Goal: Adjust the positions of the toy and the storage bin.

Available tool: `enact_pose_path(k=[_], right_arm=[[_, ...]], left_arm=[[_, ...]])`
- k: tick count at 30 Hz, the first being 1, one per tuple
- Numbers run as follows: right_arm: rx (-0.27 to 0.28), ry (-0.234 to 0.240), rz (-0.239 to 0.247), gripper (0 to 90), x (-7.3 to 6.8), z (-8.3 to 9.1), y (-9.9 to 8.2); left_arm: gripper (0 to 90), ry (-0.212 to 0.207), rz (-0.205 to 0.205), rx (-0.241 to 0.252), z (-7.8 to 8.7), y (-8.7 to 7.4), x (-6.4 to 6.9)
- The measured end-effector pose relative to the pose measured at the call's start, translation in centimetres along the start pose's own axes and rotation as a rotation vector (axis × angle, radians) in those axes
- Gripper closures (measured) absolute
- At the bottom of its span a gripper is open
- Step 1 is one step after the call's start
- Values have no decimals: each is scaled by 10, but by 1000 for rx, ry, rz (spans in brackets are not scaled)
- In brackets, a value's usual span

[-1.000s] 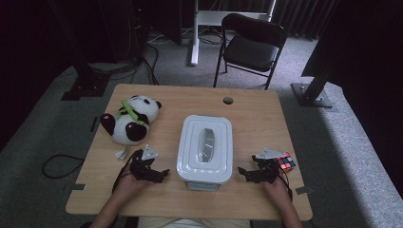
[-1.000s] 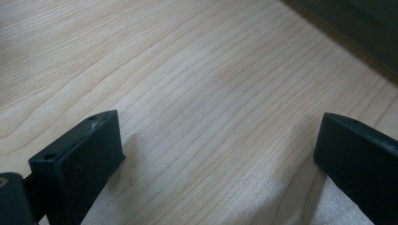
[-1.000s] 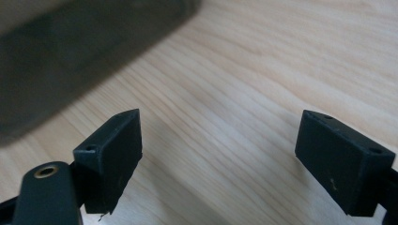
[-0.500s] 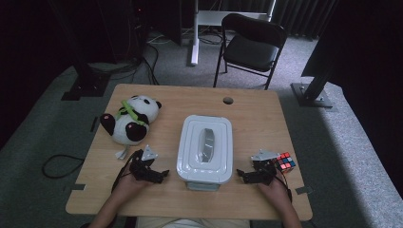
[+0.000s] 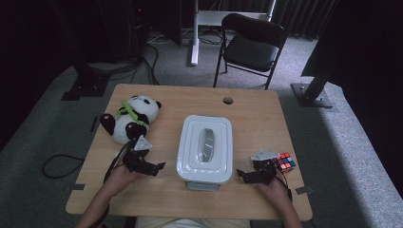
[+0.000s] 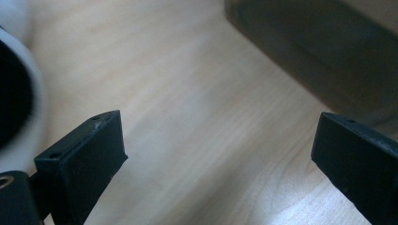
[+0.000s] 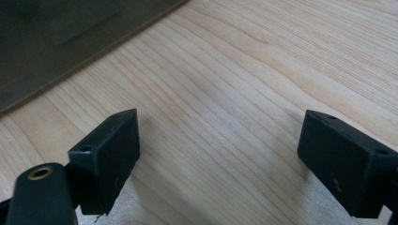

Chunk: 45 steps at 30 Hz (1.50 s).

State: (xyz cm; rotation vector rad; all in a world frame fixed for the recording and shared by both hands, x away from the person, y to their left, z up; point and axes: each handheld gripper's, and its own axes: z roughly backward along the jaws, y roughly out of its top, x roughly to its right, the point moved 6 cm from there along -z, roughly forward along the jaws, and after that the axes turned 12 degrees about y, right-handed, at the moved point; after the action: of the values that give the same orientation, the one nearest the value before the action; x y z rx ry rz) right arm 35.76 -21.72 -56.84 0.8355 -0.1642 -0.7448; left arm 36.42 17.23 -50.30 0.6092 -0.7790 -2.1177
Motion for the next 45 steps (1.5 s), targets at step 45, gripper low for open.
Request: enact_pose_path(k=[45], right_arm=[[0, 0, 0, 130, 0, 0, 0]], left_arm=[[258, 284, 393, -90, -46, 43, -179]])
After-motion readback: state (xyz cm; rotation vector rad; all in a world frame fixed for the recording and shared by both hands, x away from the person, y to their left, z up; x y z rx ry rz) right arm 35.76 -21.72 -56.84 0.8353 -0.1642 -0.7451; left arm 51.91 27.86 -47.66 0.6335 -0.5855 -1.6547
